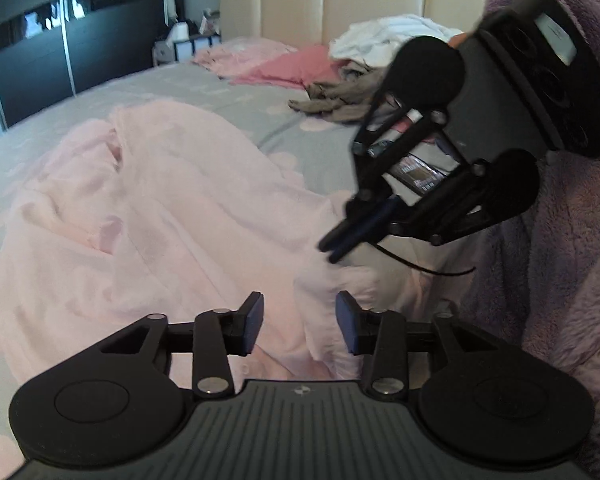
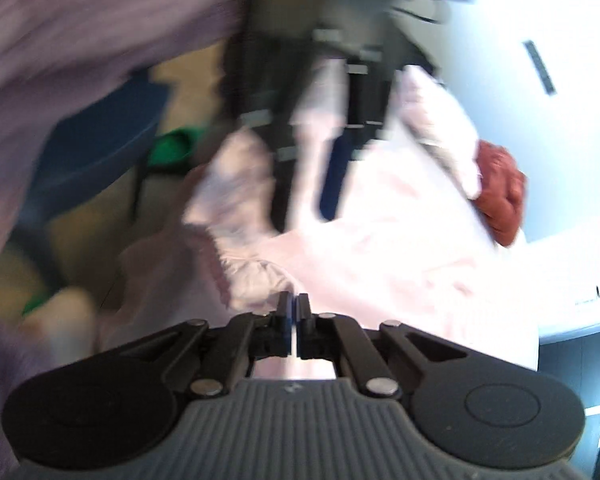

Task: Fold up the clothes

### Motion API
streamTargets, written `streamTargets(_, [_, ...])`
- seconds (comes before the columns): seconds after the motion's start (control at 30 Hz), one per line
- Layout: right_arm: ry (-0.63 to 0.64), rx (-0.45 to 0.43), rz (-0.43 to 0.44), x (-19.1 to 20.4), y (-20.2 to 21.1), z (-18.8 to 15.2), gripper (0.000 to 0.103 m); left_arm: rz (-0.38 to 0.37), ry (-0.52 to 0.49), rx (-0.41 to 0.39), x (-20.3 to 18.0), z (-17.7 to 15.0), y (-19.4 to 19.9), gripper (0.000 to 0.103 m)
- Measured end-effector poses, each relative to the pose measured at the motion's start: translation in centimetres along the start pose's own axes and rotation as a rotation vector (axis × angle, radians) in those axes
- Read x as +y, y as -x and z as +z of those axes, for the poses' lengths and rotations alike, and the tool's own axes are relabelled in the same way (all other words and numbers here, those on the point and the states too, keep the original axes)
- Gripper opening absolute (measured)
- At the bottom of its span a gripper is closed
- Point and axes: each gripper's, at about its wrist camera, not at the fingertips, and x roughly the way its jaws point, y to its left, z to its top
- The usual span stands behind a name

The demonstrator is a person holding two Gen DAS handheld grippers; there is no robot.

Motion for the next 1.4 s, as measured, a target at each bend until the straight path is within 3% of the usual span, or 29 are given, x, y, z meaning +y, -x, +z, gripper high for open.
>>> streamTargets(0.17, [-0.109, -0.035, -0.004, -3.9, -1.4, 1.8, 0.001, 0.051, 0.044, -0.025, 0.6, 0.4, 1.2, 0.05])
streamTargets(0.43, [-0.199, -0.064, 0.037, -6.1, -2.8, 3.7, 0.001, 0.172, 0.075, 0.043, 0.6, 1.4, -0.7, 0.052])
streamTargets(0.57, [-0.223, -0.072, 0.04, -5.5, -3.4, 4.6, 0.001, 0.207, 0.062, 0.075, 0.6, 1.5, -1.4, 0.02])
streamTargets(0.67, [-0.246, -0.068, 0.03, -5.6, -3.7, 4.4, 0.003, 0.178, 0.113, 0.052, 1.4, 1.3, -0.5, 0.016])
streamTargets(0.73, [-0.286, -0.066, 0.007, -5.9, -3.3, 3.9, 0.011, 0.164, 0.154, 0.033, 2.0, 1.1, 0.4, 0.016])
streamTargets(0.8, [-0.342, -0.06, -0.042, -6.8, -2.7, 3.0, 0.043, 0.15, 0.2, 0.013, 2.8, 1.1, 1.5, 0.016])
streamTargets(0.83, [-0.376, -0.055, -0.074, -7.4, -2.2, 2.2, 0.047, 0.143, 0.223, 0.003, 3.2, 1.2, 2.0, 0.015])
streamTargets(0.97, [-0.457, 0.057, -0.208, -10.2, -1.1, -2.0, 0.048, 0.129, 0.294, -0.049, 4.7, 1.3, 4.4, 0.015])
streamTargets(1.17, [-0.509, 0.359, -0.376, -13.0, -3.0, -11.1, 0.047, 0.121, 0.338, -0.137, 6.3, 2.2, 7.8, 0.015])
streamTargets(1.4, [-0.367, 0.52, -0.407, -13.9, -8.0, -18.5, 0.047, 0.156, 0.415, -0.184, 8.2, 2.7, 10.5, 0.015])
